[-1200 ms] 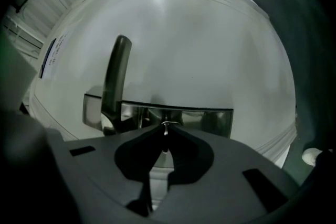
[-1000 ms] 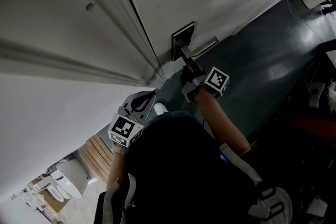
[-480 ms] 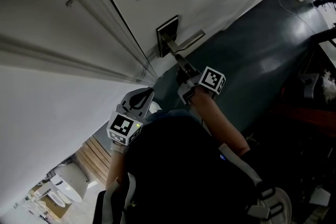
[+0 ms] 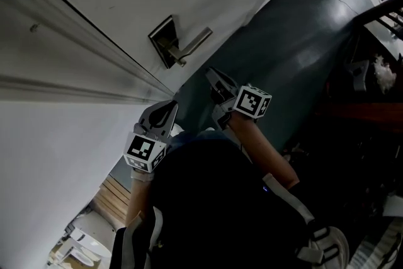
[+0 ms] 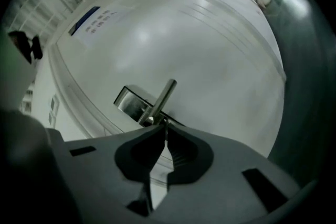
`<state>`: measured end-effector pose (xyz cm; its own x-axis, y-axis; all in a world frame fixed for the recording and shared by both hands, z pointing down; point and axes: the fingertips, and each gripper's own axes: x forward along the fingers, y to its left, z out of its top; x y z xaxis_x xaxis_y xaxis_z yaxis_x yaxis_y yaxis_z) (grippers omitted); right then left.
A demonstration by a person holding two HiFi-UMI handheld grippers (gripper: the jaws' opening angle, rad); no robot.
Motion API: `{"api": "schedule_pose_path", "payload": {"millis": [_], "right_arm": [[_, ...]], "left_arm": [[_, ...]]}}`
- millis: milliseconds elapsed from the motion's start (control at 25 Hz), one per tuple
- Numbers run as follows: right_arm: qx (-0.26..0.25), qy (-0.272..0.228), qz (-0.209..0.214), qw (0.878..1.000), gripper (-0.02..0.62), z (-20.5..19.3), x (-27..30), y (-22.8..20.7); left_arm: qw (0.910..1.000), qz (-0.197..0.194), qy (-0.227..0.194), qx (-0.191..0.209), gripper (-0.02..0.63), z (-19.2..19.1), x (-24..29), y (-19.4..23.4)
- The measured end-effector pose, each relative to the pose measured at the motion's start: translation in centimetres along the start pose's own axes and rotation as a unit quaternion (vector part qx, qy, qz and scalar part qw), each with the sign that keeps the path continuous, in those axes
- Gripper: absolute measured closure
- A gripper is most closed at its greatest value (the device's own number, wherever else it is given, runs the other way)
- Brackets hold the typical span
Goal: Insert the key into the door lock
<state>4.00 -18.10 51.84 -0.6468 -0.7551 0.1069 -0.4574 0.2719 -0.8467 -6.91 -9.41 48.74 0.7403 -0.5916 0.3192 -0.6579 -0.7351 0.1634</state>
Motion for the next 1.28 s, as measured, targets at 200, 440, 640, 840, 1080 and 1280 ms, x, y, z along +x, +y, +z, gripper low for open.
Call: {"api": "schedule_pose_path", "payload": {"millis": [200, 440, 640, 840, 1080, 1280], "right_arm": [[-0.109, -0.005, -0.029, 0.994, 0.575, 1.3, -3.4, 0.8], [-0.239, 0.0, -0.067, 0.969, 0.578, 2.3, -7.0, 2.2], [-0.306, -0.002, -0.094, 0.947, 0.578, 3.1, -9.8, 3.1], [-0.367, -0.004, -0.125, 0.922, 0.578, 3.8, -12.5, 4.1], [-0.416, 0.003, -0.158, 0.896, 0.577, 3.8, -14.3, 4.8], [-0.431, 0.008, -0.179, 0.884, 0.577, 3.6, -15.2, 4.7]], "left_arm": [[0.9997, -0.023, -0.009, 0.007, 0.598, 0.8, 1.5, -1.7], [0.9986, -0.04, -0.026, 0.022, 0.598, 2.6, 2.6, -2.9], [0.9972, -0.059, -0.033, 0.031, 0.598, 3.5, 3.7, -3.8], [0.9952, -0.082, -0.034, 0.042, 0.598, 4.2, 4.7, -5.2], [0.9926, -0.102, -0.042, 0.051, 0.598, 5.1, 5.7, -6.0], [0.9912, -0.113, -0.042, 0.055, 0.598, 5.4, 6.4, -6.4]]}}
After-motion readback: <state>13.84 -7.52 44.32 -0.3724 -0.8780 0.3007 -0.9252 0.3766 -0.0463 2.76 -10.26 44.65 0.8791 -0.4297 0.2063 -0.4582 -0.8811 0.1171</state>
